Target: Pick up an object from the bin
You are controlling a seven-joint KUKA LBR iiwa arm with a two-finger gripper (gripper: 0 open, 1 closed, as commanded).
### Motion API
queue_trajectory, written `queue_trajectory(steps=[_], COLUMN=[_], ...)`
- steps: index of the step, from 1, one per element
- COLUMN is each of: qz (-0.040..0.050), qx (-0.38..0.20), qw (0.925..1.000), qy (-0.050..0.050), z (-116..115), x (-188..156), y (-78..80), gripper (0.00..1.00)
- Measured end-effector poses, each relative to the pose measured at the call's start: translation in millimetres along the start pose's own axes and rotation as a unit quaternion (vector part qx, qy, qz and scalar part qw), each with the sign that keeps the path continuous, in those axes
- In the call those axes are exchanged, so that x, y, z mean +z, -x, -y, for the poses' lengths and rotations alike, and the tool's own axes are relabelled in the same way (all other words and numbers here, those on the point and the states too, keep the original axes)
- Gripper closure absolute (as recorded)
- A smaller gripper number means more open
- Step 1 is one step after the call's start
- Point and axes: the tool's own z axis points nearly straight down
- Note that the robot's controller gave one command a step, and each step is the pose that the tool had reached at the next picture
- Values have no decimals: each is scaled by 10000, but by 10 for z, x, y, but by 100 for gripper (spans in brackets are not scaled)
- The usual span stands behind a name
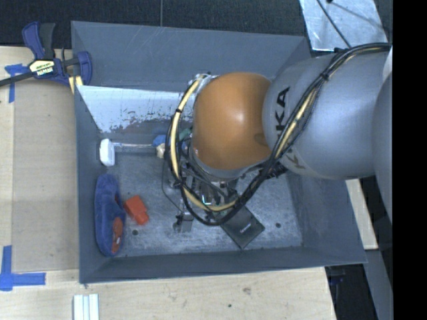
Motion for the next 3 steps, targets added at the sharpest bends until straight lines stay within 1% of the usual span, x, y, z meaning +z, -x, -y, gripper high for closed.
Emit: queue_trajectory(steps=[1,2,3], qz=[5,32,72], qx=[42,61,1050], qw=[10000,10000,9944], qy=[1,6,28], z=[-403,-391,-452], x=[1170,1125,258], y=[348,364,503], gripper=[0,100,100])
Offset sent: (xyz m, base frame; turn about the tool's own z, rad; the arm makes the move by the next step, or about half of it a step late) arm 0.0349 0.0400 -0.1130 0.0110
